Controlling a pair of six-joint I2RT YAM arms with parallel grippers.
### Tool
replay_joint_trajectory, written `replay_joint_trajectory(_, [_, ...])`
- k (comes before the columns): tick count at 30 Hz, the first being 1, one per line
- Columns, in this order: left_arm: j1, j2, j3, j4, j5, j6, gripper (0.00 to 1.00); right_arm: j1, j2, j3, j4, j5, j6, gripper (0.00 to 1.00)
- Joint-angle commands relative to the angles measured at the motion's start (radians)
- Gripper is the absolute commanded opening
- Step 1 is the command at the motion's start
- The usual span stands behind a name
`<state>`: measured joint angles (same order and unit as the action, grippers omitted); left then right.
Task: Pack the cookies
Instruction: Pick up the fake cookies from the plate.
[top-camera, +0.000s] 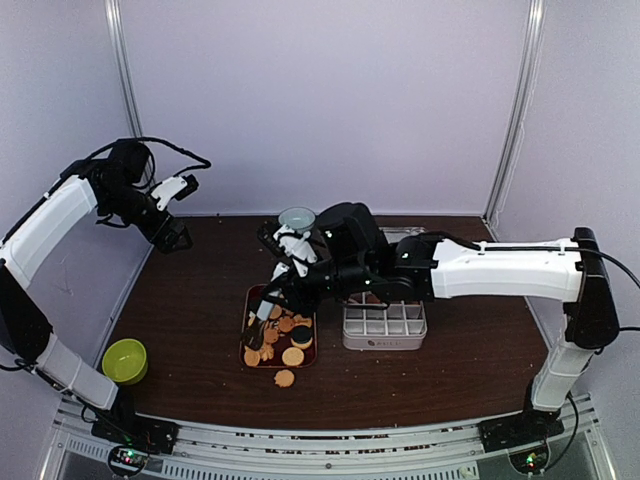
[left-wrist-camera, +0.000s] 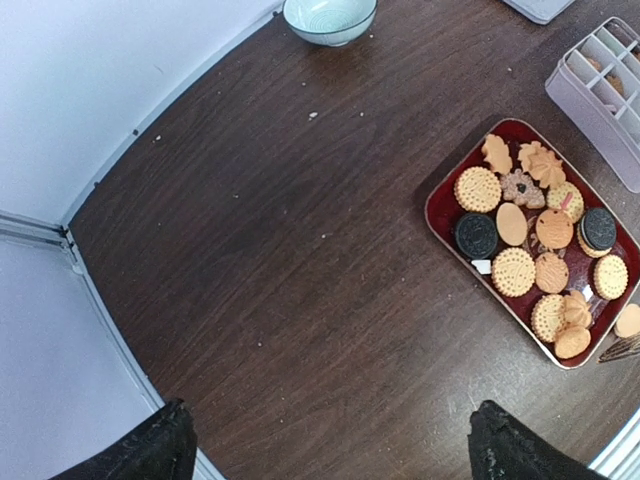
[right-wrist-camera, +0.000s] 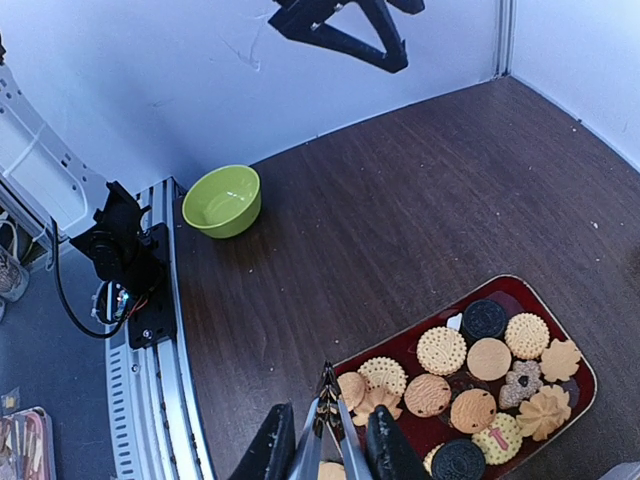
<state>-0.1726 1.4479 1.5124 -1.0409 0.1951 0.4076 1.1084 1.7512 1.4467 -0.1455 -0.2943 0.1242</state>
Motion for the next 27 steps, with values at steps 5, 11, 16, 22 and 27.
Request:
replay_joint_trajectory(5, [0.039,-0.015,0.007,0.104,-0.06,-0.097,0.98,0.023,0.051,0.047,0.027,0.008,0.022,0.16])
replay_joint_trajectory(11, [0.039,-0.019,-0.017,0.115,-0.045,-0.09,0.98,0.023,0.069,0.058,0.019,0.019,0.014,0.17])
replay_joint_trajectory(16, [0.039,-0.016,-0.033,0.109,-0.01,-0.089,0.98,0.022,0.083,0.067,0.007,0.028,0.009,0.24])
replay_joint_trajectory(22, [0.039,-0.015,-0.034,0.106,0.018,-0.085,0.98,0.024,0.095,0.071,0.013,0.035,0.013,0.27])
replay_joint_trajectory(27, [0.039,-0.012,-0.034,0.095,0.033,-0.081,0.98,0.026,0.112,0.079,0.016,0.033,0.02,0.29])
